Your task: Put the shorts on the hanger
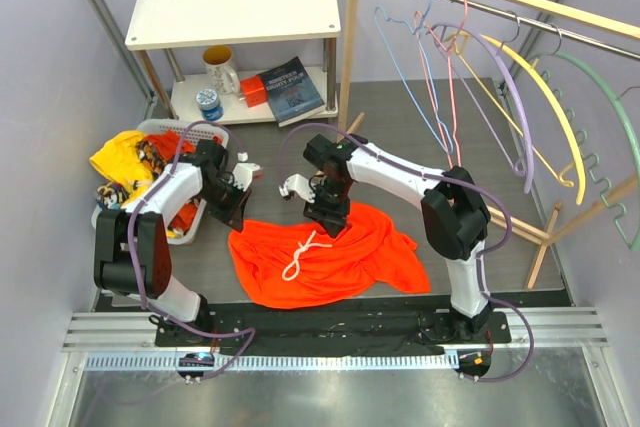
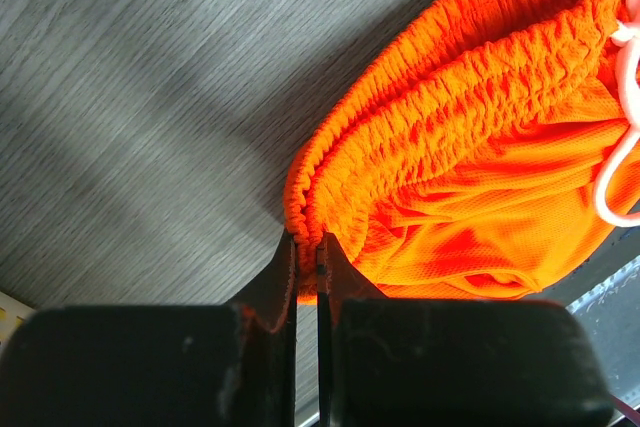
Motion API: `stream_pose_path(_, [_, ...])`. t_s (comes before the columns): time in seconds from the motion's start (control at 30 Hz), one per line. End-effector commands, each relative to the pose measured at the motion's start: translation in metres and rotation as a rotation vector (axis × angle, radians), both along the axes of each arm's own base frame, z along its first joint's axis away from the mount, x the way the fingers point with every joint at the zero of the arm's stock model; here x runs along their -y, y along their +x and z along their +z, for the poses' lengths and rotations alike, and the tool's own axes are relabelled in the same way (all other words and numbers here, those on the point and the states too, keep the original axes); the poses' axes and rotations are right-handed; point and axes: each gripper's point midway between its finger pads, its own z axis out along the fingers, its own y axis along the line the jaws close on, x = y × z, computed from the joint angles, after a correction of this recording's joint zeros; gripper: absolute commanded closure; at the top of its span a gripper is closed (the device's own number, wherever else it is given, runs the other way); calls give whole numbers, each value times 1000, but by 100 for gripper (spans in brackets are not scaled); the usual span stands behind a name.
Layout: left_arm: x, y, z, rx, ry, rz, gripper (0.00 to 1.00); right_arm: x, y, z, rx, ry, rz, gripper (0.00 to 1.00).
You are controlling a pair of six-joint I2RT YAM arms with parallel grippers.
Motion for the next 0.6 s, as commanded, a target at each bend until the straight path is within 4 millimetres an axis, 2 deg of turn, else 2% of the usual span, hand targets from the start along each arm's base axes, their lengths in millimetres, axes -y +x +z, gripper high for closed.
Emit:
stream_pose_path(0.0, [3, 2, 4, 3, -17, 2, 100, -8, 6, 16, 58, 39, -3, 61])
stream_pose_path(0.07, [3, 2, 8, 7, -16, 2, 100, -4, 5, 20, 64, 26, -6, 69])
stream_pose_path(0.1, [5, 3, 12, 12, -24, 1, 100, -3, 5, 25, 76, 29, -7, 81])
stream_pose_path(0.17, [8, 4, 25, 44, -47, -8, 100, 2, 8, 33, 102, 12, -20, 99])
stream_pose_path(0.23, [16, 6, 48, 100, -102, -33, 100, 6, 14, 54, 158, 22, -42, 99])
stream_pose_path(0.37, [25, 23, 114, 305, -161, -73, 100, 11, 39, 106, 323, 71, -118, 99])
stream_pose_path(0.4, [27, 33, 137, 370, -172, -75, 100, 9, 49, 128, 380, 106, -138, 99])
stream_pose_path(0.47, [28, 41, 170, 463, -183, -78, 100, 16, 69, 159, 479, 126, -204, 99])
stream_pose_path(0.5, [29, 44, 183, 500, -188, -78, 100, 15, 79, 186, 544, 169, -234, 99])
stream_pose_path(0.53, [30, 53, 212, 581, -197, -80, 100, 17, 84, 203, 582, 191, -255, 99])
stream_pose_path(0.57, [30, 57, 226, 620, -199, -74, 100, 21, 89, 219, 629, 202, -282, 99])
